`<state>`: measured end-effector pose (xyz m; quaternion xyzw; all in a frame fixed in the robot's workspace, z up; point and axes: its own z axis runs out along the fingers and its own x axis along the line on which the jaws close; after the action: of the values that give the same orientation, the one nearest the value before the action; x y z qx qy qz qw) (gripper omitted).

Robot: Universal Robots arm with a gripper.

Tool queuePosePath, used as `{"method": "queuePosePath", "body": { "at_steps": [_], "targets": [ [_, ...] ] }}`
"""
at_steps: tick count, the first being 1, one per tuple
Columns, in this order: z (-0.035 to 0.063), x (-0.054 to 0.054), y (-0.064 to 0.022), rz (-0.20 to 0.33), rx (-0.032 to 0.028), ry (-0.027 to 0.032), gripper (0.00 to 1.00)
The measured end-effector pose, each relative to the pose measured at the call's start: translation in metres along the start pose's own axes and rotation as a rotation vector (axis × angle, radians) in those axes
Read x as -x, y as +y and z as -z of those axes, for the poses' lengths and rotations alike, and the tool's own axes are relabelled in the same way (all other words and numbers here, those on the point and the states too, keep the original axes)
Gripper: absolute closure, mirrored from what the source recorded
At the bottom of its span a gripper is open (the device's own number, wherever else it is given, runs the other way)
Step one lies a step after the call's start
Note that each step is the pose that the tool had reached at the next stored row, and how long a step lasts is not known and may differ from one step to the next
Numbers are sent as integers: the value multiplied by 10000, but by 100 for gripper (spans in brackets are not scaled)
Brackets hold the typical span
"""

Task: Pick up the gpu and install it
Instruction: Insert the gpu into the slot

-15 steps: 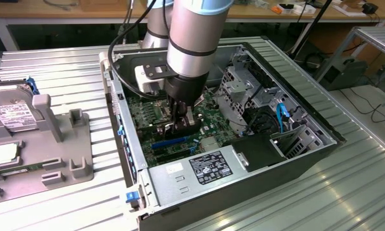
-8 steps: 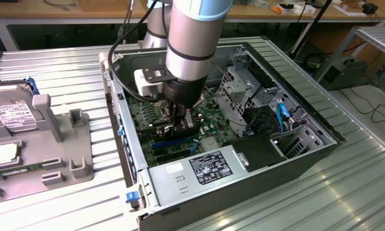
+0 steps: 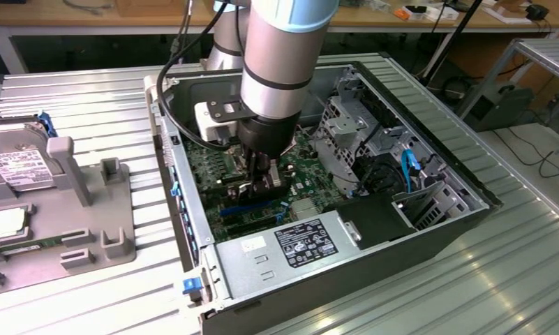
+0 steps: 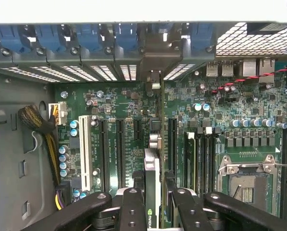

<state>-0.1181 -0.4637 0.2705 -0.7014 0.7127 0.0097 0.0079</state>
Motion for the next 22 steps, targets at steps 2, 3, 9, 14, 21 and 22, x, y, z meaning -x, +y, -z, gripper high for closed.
{"method": "queuePosePath", "body": {
  "at_steps": [2,3,9,14,21,22],
  "targets": [
    [0,0,0,0,2,1,73],
    [0,0,-2,0,97,1,73],
    [-2,-5,-2,-5,236,5,73],
    [-50,-6,-3,-5,236,6,73],
    [-52,14,-2,-5,235,3,73],
    [-52,14,-2,-6,235,3,73]
  ]
}}
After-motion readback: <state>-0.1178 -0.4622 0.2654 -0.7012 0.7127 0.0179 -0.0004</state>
